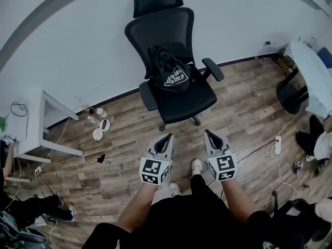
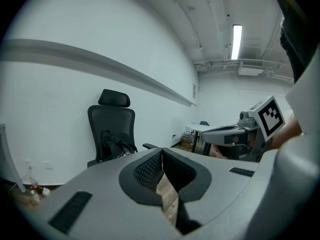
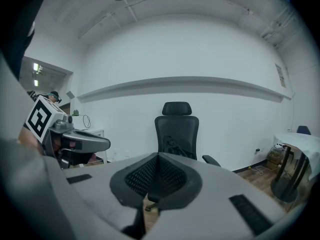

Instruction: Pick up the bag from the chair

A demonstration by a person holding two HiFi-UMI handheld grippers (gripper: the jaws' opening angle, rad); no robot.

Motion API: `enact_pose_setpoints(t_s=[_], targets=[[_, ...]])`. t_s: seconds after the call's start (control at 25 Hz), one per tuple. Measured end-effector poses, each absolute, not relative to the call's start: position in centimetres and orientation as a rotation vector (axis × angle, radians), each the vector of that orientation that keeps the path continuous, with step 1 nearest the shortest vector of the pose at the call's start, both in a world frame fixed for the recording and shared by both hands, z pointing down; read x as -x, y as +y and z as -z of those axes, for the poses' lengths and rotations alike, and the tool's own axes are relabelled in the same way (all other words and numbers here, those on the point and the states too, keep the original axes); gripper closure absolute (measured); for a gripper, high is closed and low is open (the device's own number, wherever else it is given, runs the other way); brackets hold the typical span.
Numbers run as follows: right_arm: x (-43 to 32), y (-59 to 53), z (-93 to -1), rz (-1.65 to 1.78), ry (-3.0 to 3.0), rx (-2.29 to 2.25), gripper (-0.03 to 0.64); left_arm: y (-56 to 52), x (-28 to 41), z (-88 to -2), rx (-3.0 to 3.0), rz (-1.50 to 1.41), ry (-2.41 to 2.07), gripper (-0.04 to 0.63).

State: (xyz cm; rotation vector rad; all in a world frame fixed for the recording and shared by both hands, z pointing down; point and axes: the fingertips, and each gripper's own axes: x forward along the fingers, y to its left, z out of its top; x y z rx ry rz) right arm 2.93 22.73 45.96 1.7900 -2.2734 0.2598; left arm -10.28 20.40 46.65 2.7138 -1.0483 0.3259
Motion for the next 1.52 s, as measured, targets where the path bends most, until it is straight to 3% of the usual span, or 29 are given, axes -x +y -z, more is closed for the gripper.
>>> enact_pose_setpoints(t_s=[0.92, 1.52], targets=[[-9.0, 8.7, -47.7, -0.335, -2.456, -1.561, 0.597, 8.9, 1.4, -47.7, -2.633, -0.402, -1.170, 0.572], [-6.1, -4.5, -47.5, -0.253, -2.436, -1.483, 0.597, -3.5, 4.0, -46.2, -2.637, -0.315, -1.258, 0.572]])
